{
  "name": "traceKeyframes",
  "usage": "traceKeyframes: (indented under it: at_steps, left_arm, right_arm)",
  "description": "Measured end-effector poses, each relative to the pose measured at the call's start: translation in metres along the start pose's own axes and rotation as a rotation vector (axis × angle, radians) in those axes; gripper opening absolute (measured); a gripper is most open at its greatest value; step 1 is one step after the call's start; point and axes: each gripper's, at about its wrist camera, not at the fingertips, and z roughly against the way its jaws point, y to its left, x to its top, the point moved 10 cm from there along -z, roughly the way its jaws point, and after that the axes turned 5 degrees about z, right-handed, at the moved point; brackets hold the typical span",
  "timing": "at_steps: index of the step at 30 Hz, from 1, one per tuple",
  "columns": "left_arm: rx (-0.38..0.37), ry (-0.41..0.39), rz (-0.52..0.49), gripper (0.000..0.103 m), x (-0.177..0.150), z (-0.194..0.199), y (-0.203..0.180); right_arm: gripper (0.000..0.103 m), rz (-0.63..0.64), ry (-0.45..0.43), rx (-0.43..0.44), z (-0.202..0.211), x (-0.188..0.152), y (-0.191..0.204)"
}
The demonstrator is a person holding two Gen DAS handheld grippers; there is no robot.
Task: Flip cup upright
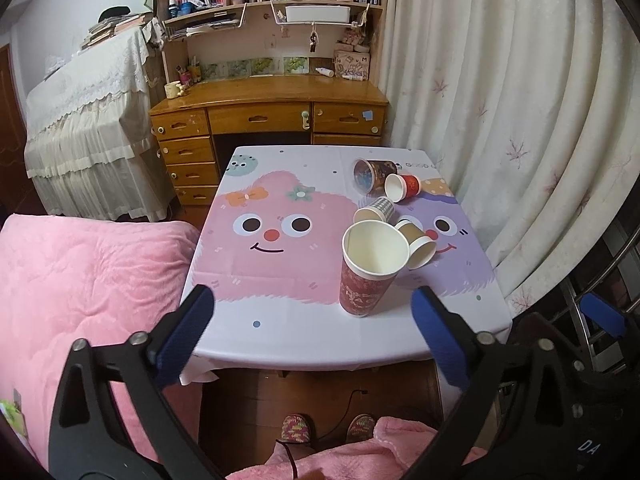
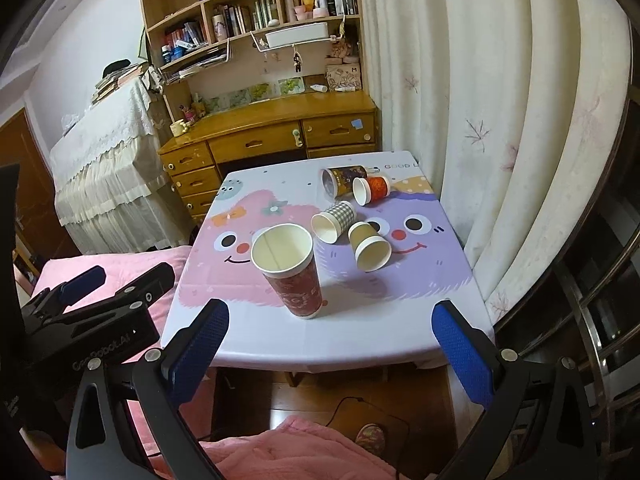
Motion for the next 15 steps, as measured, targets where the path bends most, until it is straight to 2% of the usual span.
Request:
traceKeyframes:
  at_steps: [15]
  left_arm:
    - [-0.017, -0.025, -0.005, 0.102, 0.014, -0.004, -0.005]
  right_arm:
    - [0.103, -0.017, -0.002, -0.014, -0.016, 0.010, -0.009]
